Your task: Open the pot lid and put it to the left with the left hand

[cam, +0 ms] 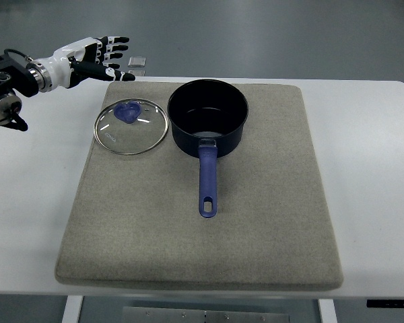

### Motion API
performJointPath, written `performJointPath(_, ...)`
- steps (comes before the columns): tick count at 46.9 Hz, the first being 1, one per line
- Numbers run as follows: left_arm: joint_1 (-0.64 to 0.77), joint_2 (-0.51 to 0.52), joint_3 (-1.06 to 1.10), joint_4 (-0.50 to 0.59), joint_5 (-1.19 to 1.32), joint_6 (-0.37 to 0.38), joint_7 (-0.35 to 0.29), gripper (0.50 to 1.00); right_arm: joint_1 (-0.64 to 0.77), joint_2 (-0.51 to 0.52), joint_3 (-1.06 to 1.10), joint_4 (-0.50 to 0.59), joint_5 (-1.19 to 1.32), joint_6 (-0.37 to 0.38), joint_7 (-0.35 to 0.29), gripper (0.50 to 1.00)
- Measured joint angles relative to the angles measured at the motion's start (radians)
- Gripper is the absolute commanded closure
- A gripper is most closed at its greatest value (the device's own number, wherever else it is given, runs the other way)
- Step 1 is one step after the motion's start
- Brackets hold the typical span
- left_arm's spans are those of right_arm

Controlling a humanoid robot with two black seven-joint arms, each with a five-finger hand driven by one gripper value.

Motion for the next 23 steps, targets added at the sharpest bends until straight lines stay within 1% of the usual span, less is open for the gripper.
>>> performJointPath(5,0.015,-0.001,-0.011,0.025,-0.138,-0.014,-0.001,0.510,0.000,0.000,0.000,0.000,0.000,0.000,0.000,0.583)
performJointPath(10,0.043,-0.003,-0.040,0.033,-0.225,-0.036,0.000,0.510,0.000,0.000,0.000,0.000,0.000,0.000,0.000,0.583)
performJointPath(14,0.070,-0.003,-0.079,0.034,-0.277,-0.088,0.004,0.510,0.000,0.000,0.000,0.000,0.000,0.000,0.000,0.583)
performJointPath(18,0.089,-0.003,-0.109,0.034,-0.293,-0.155,0.005,0.508,0.000,0.000,0.000,0.000,0.000,0.000,0.000,0.583)
performJointPath(20,0.094,-0.004,-0.122,0.034,-0.295,-0.178,0.007,0.510,0.000,0.000,0.000,0.000,0.000,0.000,0.000,0.583)
performJointPath(23,0.096,-0.004,-0.134,0.033,-0.295,-0.192,0.008,0.508,0.000,0.000,0.000,0.000,0.000,0.000,0.000,0.583)
